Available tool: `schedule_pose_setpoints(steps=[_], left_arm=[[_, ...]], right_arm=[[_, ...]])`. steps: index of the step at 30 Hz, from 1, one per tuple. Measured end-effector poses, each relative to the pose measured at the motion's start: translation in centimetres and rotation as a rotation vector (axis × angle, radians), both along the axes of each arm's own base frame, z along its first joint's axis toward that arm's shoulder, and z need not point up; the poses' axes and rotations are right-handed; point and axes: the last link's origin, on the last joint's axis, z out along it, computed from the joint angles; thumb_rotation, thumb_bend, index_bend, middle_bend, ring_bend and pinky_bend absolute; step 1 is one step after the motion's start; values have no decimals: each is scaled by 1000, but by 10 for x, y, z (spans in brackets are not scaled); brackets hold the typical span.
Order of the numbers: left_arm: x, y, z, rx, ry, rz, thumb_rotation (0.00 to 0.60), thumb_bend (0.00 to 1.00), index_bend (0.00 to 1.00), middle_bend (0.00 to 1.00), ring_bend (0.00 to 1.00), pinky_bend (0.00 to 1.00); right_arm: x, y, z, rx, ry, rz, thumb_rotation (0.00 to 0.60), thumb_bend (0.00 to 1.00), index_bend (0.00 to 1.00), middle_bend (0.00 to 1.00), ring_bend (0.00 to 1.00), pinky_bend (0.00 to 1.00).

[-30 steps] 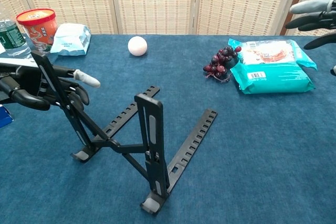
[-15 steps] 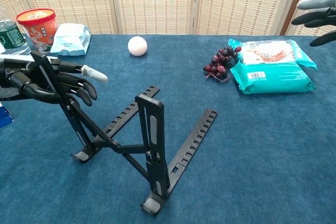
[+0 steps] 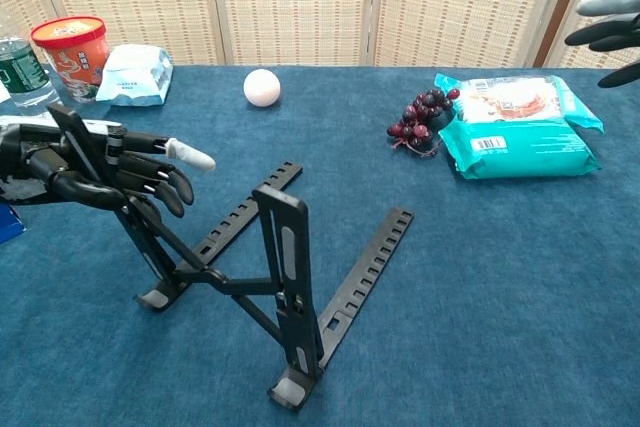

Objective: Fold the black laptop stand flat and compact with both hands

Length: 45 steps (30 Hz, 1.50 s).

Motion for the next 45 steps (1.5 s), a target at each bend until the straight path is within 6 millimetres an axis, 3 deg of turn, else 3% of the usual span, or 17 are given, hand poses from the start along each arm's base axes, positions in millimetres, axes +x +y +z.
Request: schedule_pose_setpoints(steps=[13, 24, 32, 38, 45], left_arm=[[1, 1, 9, 37, -19, 1, 600, 126, 208, 360, 301, 359], [-2, -3, 33, 146, 5, -24, 600, 126, 205, 359, 291, 302], [-10, -12, 38, 236, 53, -68, 600, 125, 174, 339, 254, 238], [-15, -17, 37, 276, 79, -103, 600, 125, 135, 240, 166, 185], [-18, -16, 30, 317, 118, -140, 600, 125, 10, 47, 5, 57]], right_arm=[[1, 2, 0, -1, 0, 15, 600, 213, 0, 114, 11, 149], [1, -1, 0, -7, -12, 20, 600, 213, 0, 114, 11, 149], [7, -9, 10, -46, -53, 25, 600, 206, 0, 113, 10, 149], [14, -11, 20, -58, -69, 37, 600, 177, 0, 110, 5, 149], [12, -8, 20, -56, -70, 22, 600, 177, 0, 111, 5, 149]])
